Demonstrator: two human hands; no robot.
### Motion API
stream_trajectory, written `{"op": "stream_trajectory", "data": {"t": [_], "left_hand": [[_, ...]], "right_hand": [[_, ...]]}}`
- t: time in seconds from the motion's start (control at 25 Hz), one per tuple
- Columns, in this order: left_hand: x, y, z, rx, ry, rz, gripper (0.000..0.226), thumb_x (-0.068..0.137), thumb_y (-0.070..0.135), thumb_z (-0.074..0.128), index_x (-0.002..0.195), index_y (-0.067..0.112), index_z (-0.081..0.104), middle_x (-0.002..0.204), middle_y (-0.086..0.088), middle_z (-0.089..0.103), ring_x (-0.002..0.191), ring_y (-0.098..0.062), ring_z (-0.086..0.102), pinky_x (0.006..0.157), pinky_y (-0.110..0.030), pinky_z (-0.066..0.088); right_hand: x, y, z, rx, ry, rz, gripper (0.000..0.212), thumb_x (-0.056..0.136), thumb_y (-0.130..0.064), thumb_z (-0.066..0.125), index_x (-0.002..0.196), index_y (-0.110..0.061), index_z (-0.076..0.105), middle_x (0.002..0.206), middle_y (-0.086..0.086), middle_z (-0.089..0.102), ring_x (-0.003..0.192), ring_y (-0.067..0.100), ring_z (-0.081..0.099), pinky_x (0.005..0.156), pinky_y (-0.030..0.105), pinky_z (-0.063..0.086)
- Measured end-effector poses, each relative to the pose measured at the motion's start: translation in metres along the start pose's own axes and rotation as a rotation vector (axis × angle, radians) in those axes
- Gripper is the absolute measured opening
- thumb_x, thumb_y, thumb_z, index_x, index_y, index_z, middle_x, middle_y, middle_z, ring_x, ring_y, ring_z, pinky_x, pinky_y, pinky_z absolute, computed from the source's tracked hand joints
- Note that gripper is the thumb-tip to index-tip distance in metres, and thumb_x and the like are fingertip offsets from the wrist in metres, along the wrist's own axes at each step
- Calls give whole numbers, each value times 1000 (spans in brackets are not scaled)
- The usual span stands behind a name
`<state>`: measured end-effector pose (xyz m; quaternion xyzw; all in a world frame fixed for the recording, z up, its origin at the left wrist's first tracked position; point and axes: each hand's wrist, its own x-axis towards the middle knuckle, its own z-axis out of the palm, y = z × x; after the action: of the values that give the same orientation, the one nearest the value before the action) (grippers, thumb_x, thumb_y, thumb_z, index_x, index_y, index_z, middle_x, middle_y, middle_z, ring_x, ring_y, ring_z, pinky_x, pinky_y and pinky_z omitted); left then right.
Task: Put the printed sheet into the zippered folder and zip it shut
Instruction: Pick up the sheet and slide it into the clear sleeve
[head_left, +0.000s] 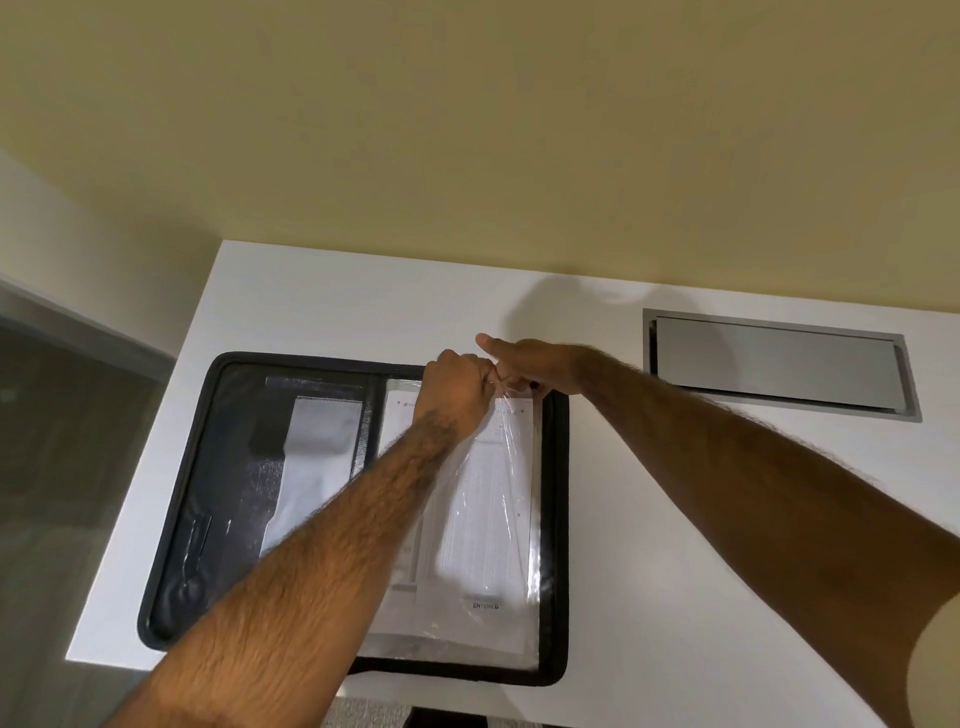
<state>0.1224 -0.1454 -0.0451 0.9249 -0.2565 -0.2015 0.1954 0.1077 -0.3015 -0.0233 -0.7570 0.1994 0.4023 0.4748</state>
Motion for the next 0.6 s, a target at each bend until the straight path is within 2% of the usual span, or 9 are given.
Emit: {"op": "stream_trajectory", "data": {"t": [0.08, 0.2, 0.24, 0.32, 0.4, 0.48, 0.52, 0.6], "left_hand": [[0, -2, -1, 9, 12, 34, 16, 96, 16, 57, 93, 18, 73, 92, -1, 76, 90, -23, 65, 88, -42, 53], [-1, -5, -2, -64, -39, -14, 18, 97, 15, 50, 90, 17, 66, 93, 0, 75, 84, -22, 68, 80, -38, 56], [-1, -6, -2, -82, -44, -30, 19, 98, 17, 48, 90, 18, 65, 92, 0, 74, 83, -22, 68, 79, -38, 56], [-1, -7, -1, -84, -31, -20, 21, 101, 22, 46, 92, 19, 65, 90, 0, 74, 82, -22, 68, 78, -38, 57], [-1, -8, 2, -104, -16, -3, 23, 101, 21, 45, 89, 21, 64, 89, 2, 73, 82, -21, 68, 78, -35, 55], [0, -9, 2, -146, -16, 4, 22, 100, 19, 49, 85, 22, 65, 91, 6, 74, 85, -18, 68, 81, -32, 54], [0, -9, 3, -170, -8, 10, 20, 99, 18, 52, 87, 22, 68, 95, 7, 75, 90, -17, 69, 86, -33, 54], [-2, -10, 5, -211, 69, 14, 13, 95, 19, 62, 100, 22, 73, 109, 4, 74, 103, -19, 67, 95, -36, 51]], "right_hand": [[-3, 4, -6, -38, -30, 11, 78, 94, -73, 23, 46, -24, 61, 60, -5, 53, 68, 19, 49, 82, 40, 43], [-7, 6, -13, -111, -93, 44, 80, 93, -74, 19, 90, -21, 79, 101, 0, 70, 97, 24, 60, 93, 43, 44], [-9, 6, -13, -131, -102, 44, 78, 93, -74, 20, 101, -23, 80, 114, 0, 67, 107, 24, 58, 97, 45, 43], [-9, 6, -9, -151, -77, 45, 66, 92, -70, 32, 110, -26, 76, 127, -2, 59, 119, 23, 51, 103, 46, 43], [-8, 7, -4, -192, -38, 33, 44, 87, -55, 54, 107, -21, 72, 119, -2, 64, 112, 21, 55, 97, 41, 47], [-7, 8, -2, -251, 16, -6, 18, 82, -30, 64, 82, -13, 66, 87, 0, 62, 84, 19, 54, 75, 32, 45], [-8, 10, -1, -244, 59, -33, 16, 81, -20, 63, 70, -10, 59, 74, 2, 55, 74, 19, 47, 66, 30, 39], [-7, 18, 5, -176, 197, -101, 17, 83, -13, 61, 67, -6, 59, 70, 7, 51, 71, 22, 46, 63, 32, 36]]}}
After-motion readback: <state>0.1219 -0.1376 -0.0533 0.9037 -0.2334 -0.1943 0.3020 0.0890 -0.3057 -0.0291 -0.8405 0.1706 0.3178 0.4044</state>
